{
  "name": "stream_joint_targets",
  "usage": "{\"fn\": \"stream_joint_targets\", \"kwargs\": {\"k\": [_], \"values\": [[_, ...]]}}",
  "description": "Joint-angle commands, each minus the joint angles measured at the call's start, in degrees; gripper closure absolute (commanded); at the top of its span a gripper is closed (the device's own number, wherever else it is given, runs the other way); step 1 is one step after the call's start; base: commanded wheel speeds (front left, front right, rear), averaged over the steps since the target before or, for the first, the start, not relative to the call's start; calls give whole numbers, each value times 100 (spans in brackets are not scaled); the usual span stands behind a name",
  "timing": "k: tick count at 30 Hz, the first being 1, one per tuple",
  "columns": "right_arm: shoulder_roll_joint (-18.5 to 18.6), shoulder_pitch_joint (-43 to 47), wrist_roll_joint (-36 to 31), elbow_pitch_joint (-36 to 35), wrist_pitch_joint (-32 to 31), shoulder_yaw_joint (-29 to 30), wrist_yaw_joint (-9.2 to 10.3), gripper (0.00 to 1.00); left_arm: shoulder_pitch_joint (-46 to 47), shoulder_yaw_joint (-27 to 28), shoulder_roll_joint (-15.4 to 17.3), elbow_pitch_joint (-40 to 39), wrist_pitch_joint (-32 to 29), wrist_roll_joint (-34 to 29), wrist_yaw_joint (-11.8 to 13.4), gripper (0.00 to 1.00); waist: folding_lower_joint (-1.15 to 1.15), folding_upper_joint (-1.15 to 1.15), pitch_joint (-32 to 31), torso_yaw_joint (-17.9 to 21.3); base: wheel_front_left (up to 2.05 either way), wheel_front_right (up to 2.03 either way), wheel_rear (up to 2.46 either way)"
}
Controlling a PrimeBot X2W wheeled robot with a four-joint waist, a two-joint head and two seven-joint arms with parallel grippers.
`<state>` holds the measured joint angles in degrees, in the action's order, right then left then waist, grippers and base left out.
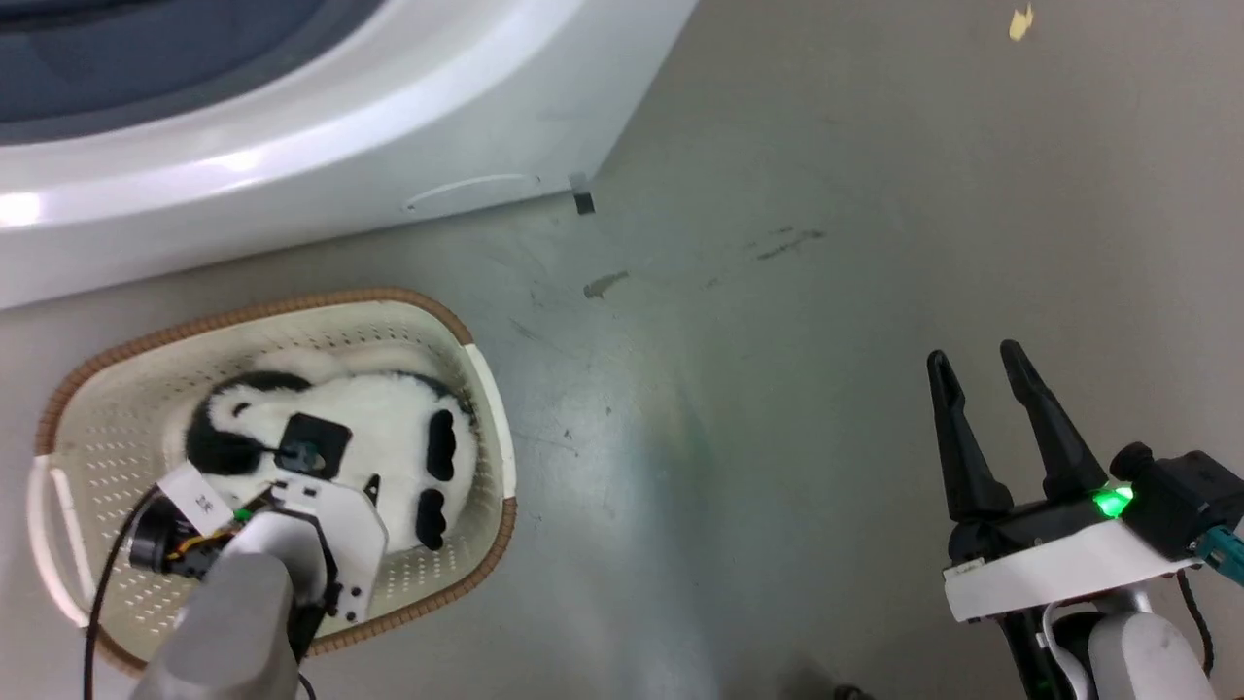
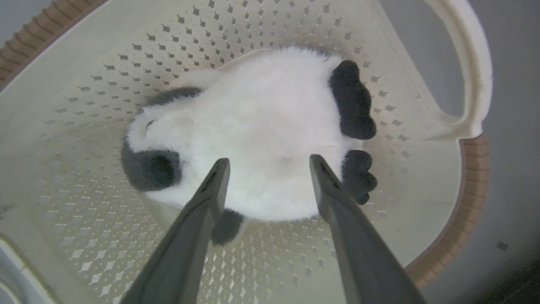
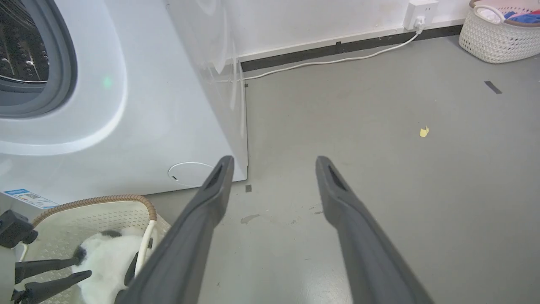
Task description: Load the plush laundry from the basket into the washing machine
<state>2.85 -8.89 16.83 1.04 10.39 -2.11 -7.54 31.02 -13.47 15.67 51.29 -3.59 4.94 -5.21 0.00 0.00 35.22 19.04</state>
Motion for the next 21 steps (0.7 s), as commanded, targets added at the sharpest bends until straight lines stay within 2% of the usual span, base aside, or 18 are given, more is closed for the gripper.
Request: {"fn": "stream_joint_targets", "kwargs": {"k": [1,10,14,21], "values": [[2,-114,76,7,56,-8,4,0,175,-49,58,141,-37,37,-13,0,0,0,125,80,0,0,0],[2,-216,261,-6,164,-11,4,0,784,-295,243,698,-435,85,-31,0,0,0,611,227,0,0,0],[2,-240,337,-25,211,-18,4,0,1062,-493,328,933,-577,-4,60,0,0,0,826,292,0,0,0],[2,-282,480,-40,295,-3,5,0,1455,-679,341,1362,-833,71,27,0,0,0,1200,408,0,0,0]]}}
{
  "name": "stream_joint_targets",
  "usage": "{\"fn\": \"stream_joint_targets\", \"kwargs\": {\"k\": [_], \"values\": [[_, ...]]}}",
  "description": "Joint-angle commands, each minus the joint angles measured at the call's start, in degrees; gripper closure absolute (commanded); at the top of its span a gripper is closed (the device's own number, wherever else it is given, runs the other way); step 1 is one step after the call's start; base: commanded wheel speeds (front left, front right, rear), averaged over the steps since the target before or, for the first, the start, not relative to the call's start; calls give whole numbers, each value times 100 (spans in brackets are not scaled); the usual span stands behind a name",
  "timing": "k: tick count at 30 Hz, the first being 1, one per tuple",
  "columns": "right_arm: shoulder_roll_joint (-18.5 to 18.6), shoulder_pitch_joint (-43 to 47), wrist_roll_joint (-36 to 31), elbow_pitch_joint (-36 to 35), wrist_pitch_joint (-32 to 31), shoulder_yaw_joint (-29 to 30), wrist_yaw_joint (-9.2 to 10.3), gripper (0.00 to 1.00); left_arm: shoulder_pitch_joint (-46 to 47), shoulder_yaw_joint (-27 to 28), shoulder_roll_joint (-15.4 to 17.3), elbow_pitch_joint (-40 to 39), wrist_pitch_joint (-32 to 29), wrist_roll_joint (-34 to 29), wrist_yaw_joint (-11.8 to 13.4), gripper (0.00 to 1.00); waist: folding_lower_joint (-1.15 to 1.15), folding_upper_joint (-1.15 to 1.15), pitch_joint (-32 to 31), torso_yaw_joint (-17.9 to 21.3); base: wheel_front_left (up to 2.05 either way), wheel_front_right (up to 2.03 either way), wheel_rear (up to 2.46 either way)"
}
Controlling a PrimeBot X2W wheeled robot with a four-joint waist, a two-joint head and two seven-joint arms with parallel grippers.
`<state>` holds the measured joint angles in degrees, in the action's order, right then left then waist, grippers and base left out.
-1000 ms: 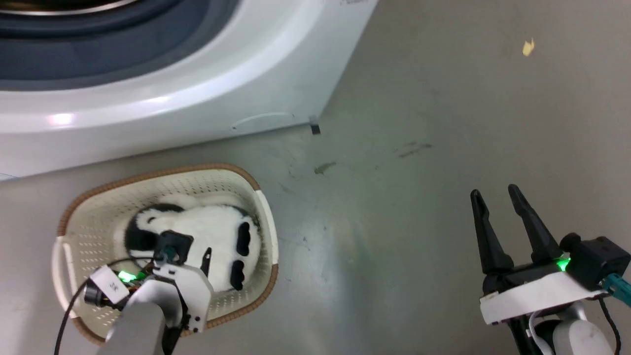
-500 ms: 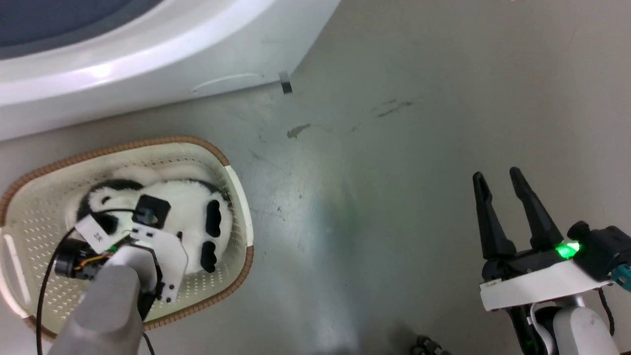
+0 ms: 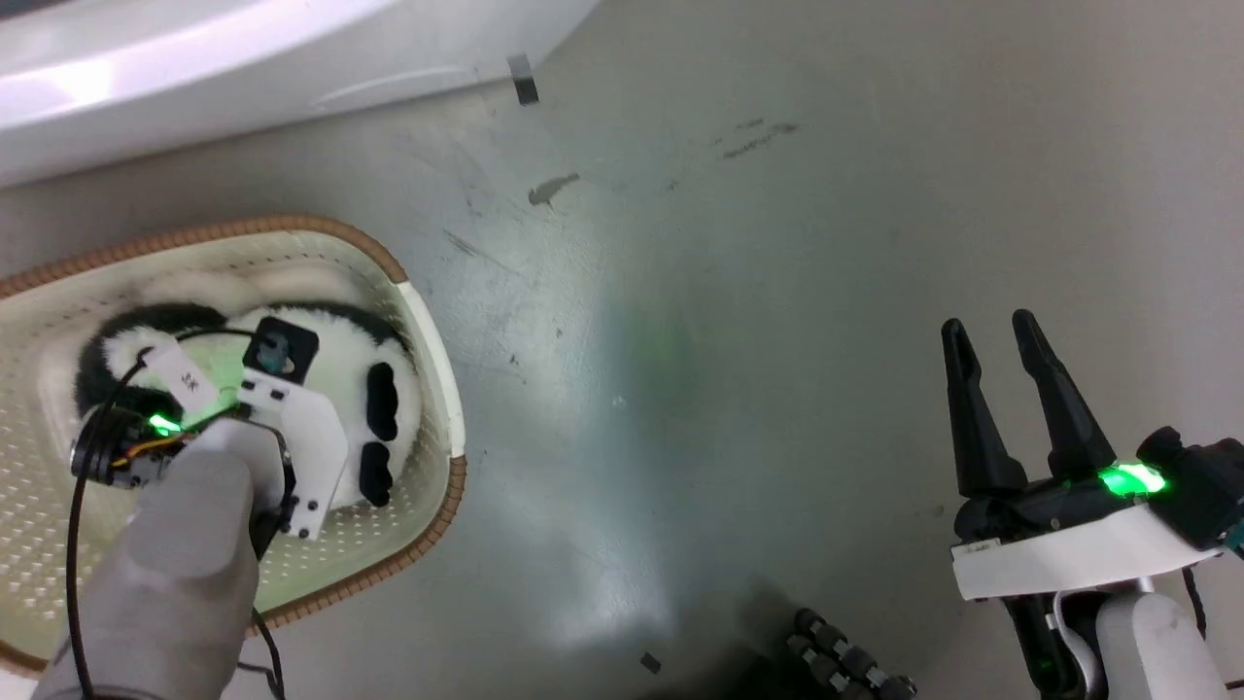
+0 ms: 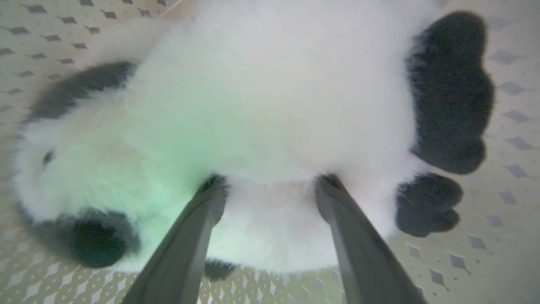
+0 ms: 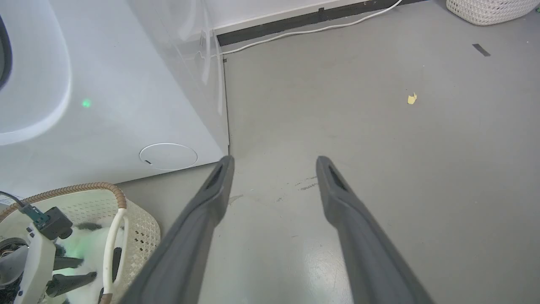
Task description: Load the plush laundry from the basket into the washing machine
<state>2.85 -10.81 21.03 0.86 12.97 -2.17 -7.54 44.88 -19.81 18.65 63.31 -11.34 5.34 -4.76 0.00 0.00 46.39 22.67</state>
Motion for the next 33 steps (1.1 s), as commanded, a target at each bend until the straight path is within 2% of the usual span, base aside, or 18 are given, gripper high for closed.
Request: {"fn": "stream_joint_targets", "kwargs": {"k": [1,11,12,21,33], "values": [[2,-93,81,-27,49,2,5,0,118,-75,41,224,-115,41,-26,0,0,0,135,61,0,0,0],[2,-100,261,-42,169,-6,5,0,565,-357,109,838,-468,143,-35,0,0,0,603,237,0,0,0],[3,-146,301,-21,203,-14,5,0,657,-399,128,1010,-484,220,-41,100,0,0,705,298,0,0,0],[3,-314,257,24,203,-83,5,0,455,-248,194,1012,-58,487,26,100,0,0,451,390,0,0,0],[3,-100,-282,56,203,372,5,0,-140,-67,-375,935,1118,915,9,100,0,0,-975,-197,0,0,0]]}}
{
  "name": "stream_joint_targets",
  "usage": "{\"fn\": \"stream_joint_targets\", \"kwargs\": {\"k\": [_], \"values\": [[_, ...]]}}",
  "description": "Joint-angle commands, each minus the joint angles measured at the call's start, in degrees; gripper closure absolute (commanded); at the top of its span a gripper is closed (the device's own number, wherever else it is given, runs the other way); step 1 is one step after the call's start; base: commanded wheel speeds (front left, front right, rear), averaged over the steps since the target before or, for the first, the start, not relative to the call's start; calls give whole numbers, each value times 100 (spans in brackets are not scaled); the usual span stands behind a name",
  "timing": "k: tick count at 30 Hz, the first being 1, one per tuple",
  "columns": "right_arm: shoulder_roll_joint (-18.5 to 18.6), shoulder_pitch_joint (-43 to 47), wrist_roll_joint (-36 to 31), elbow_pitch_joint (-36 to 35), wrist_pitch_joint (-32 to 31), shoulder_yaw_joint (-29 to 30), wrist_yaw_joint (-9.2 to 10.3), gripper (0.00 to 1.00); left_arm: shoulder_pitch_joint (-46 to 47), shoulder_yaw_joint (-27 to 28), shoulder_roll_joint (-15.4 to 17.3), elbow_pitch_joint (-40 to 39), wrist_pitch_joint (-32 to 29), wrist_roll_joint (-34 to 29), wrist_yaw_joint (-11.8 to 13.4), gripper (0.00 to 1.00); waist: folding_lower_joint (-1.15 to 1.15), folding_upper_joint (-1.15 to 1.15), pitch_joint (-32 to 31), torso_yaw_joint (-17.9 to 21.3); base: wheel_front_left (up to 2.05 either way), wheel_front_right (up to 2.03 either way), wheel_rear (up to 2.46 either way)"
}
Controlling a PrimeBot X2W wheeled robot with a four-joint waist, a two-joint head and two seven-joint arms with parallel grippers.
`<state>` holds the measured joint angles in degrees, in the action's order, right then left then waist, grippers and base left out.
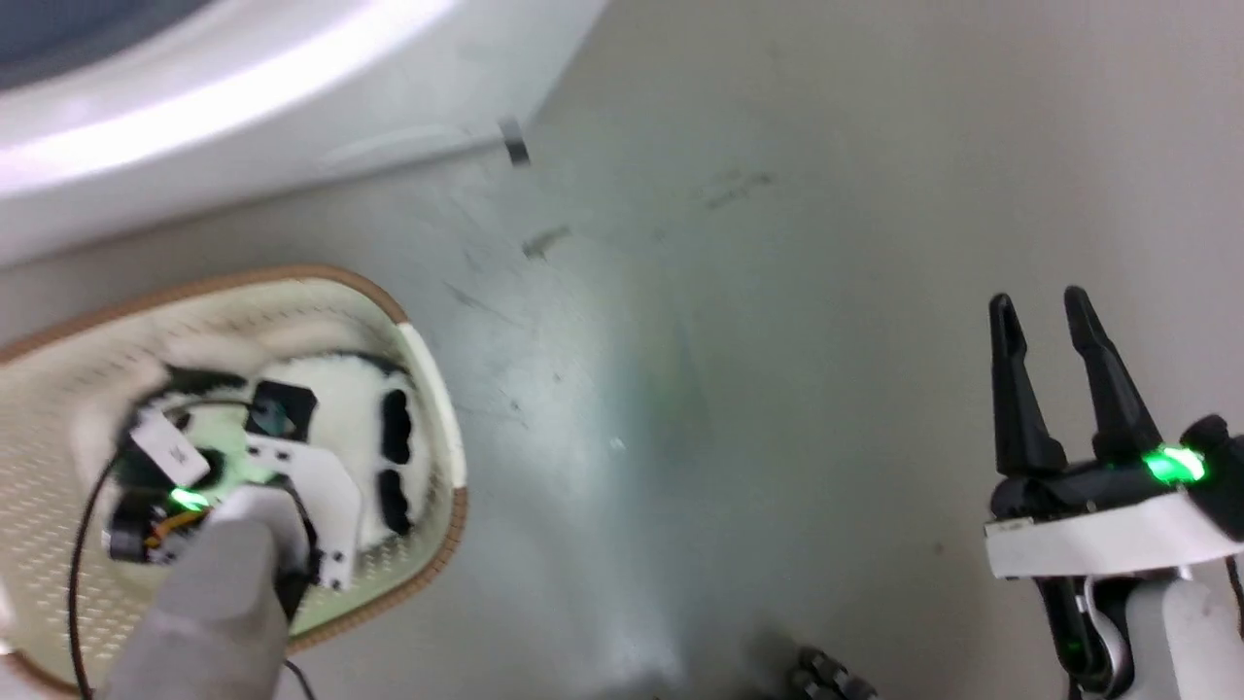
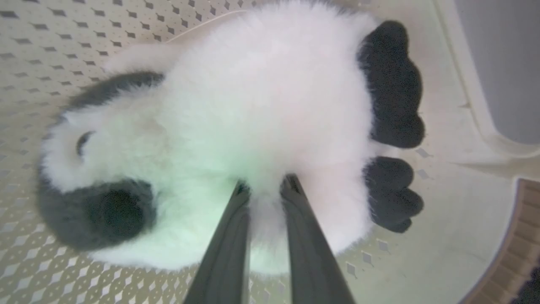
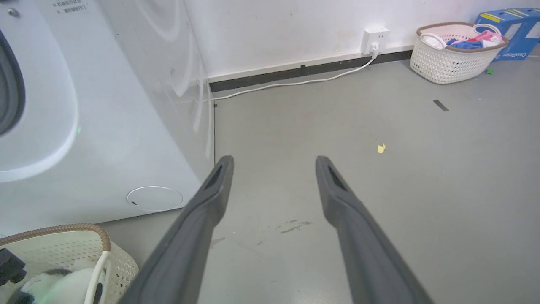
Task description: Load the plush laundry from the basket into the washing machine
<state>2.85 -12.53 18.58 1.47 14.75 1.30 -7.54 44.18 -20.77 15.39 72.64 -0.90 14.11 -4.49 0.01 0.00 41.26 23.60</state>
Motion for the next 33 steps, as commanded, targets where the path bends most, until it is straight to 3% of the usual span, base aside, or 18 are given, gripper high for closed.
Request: {"fn": "stream_joint_targets", "kwargs": {"k": [1,10,18,25,33], "values": [[3,110,-87,-6,25,69,5,0,-130,44,-106,-3,190,75,-26,100,-1,0,-607,-358,0,0,0],[3,535,-476,-55,25,342,5,0,-764,29,-555,-92,1267,280,-159,100,-1,0,-1803,-978,0,0,0],[3,836,-661,-66,25,418,5,0,-1282,30,-737,-593,1576,364,-202,100,-1,0,-2526,-1349,0,0,0],[3,1041,-714,-83,25,452,5,0,-2001,261,-629,-2438,1587,215,-6,100,-1,0,-2885,-1524,0,0,0],[3,1102,-688,-138,25,417,5,0,-2598,747,-477,-4698,1588,-111,282,100,-1,0,-2873,-1511,0,0,0]]}}
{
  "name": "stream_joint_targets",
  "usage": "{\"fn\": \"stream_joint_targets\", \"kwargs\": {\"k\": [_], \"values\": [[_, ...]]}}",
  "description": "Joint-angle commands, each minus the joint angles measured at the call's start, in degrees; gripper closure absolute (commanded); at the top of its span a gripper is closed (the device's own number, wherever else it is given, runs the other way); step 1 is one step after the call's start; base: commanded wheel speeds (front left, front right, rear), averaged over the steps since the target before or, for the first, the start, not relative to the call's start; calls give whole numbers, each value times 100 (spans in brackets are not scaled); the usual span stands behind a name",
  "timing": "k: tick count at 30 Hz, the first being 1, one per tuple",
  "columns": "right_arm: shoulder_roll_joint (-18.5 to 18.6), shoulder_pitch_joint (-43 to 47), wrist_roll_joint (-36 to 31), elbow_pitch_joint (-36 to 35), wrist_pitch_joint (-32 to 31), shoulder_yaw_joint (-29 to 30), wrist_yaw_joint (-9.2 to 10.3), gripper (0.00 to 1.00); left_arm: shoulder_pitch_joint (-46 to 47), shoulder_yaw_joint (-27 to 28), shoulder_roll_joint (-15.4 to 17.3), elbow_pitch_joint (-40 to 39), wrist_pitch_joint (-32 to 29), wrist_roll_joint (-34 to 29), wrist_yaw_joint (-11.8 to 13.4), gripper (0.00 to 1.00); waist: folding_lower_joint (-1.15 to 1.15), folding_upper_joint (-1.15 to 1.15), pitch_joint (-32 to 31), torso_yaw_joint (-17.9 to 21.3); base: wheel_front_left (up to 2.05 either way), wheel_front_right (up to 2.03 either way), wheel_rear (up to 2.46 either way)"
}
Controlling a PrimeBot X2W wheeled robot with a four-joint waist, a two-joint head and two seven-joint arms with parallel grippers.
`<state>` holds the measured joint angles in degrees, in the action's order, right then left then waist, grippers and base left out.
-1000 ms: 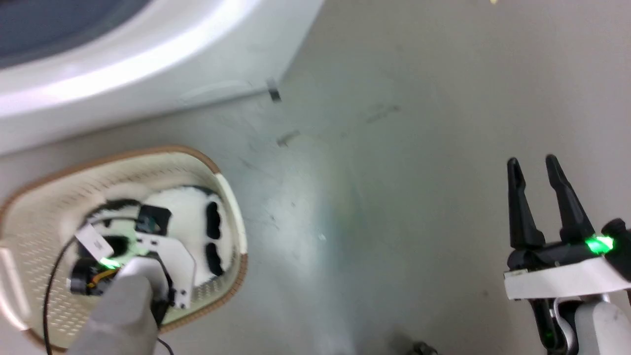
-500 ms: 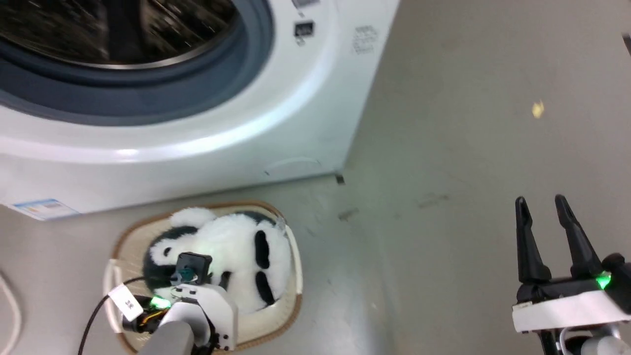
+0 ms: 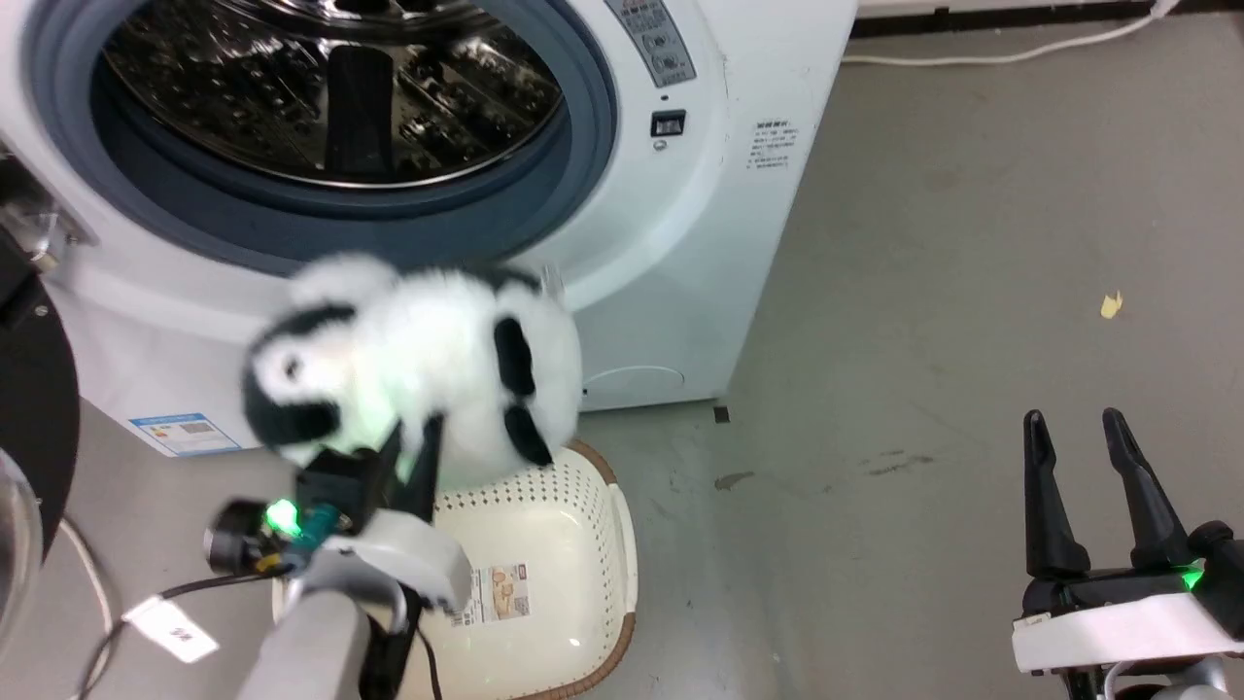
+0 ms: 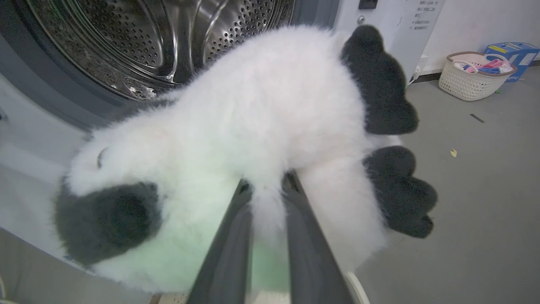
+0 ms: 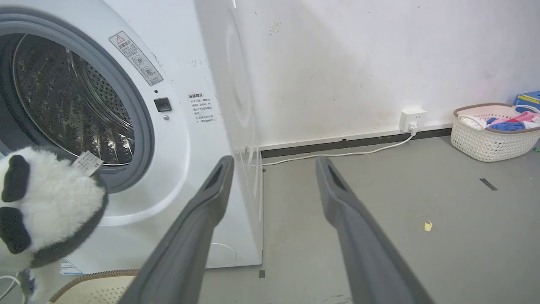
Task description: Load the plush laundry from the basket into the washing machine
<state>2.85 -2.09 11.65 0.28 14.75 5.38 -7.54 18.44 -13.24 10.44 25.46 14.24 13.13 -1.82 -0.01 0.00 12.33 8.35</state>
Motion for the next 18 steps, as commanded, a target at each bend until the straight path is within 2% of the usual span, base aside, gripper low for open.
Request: {"fn": "stream_joint_targets", "kwargs": {"k": [1,5,9,18], "values": [[3,48,13,-29,25,4,5,0,-39,66,29,-226,75,-43,32,100,1,0,55,35,0,0,0],[3,-22,46,-62,25,-19,5,0,58,294,107,-938,75,-136,67,100,1,0,273,146,0,0,0],[3,-154,100,-86,25,-78,5,0,436,521,257,-1225,42,-70,84,100,1,0,625,316,0,0,0],[3,-603,436,-125,25,-229,5,0,2090,887,959,-1426,-742,-44,1,100,1,0,1721,816,0,0,0]]}}
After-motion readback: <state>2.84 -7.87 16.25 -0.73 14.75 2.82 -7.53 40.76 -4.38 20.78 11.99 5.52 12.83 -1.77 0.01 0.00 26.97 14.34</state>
